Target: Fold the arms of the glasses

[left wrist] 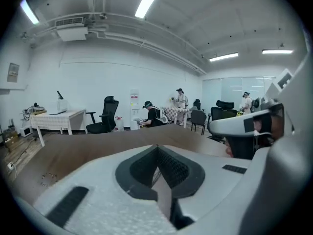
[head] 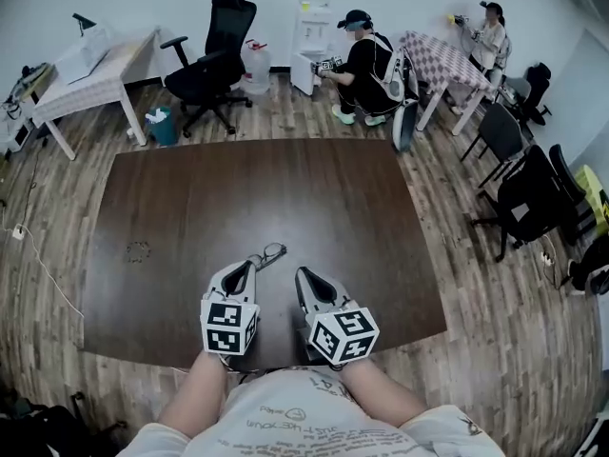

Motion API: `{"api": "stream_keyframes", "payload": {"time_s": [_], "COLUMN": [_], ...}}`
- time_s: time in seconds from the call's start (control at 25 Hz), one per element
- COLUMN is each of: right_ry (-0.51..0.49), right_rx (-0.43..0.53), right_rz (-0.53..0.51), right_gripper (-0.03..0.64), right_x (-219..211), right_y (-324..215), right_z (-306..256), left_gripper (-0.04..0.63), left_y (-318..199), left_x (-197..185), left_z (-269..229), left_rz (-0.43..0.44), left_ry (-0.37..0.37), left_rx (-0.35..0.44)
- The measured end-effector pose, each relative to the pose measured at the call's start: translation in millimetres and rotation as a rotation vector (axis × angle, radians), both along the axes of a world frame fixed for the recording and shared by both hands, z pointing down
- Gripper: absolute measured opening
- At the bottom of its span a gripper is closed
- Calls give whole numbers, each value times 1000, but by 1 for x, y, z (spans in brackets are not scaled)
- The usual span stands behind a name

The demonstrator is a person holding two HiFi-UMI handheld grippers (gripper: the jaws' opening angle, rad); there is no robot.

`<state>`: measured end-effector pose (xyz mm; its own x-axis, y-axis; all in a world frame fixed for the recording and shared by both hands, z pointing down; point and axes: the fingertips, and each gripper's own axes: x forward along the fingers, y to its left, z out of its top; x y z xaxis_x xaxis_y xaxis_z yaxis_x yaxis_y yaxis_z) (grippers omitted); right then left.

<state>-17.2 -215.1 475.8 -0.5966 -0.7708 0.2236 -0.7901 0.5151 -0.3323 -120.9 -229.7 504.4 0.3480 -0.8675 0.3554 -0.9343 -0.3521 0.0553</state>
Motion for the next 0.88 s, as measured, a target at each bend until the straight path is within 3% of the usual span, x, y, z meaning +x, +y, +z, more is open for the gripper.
{"api": "stream_keyframes", "payload": {"time_s": [0.16,0.4,0.88], "right_ry": [3,14,11], "right_rx": [29,33,13], "right_rz": [-64,-121,-167], "right_gripper": [14,14,14], "right_x": [-30,-62,-101], "right_y": [22,56,94], "right_z": [-2,3,4], "left_gripper": [14,14,14], "left_y": [34,85,135], "left_x": [-30,-58,-91], "left_z": [-19,-22,-25], "left_rz": [-56,-116,-160], "left_ry": [34,23,22], "left_rx": [37,57,76]}}
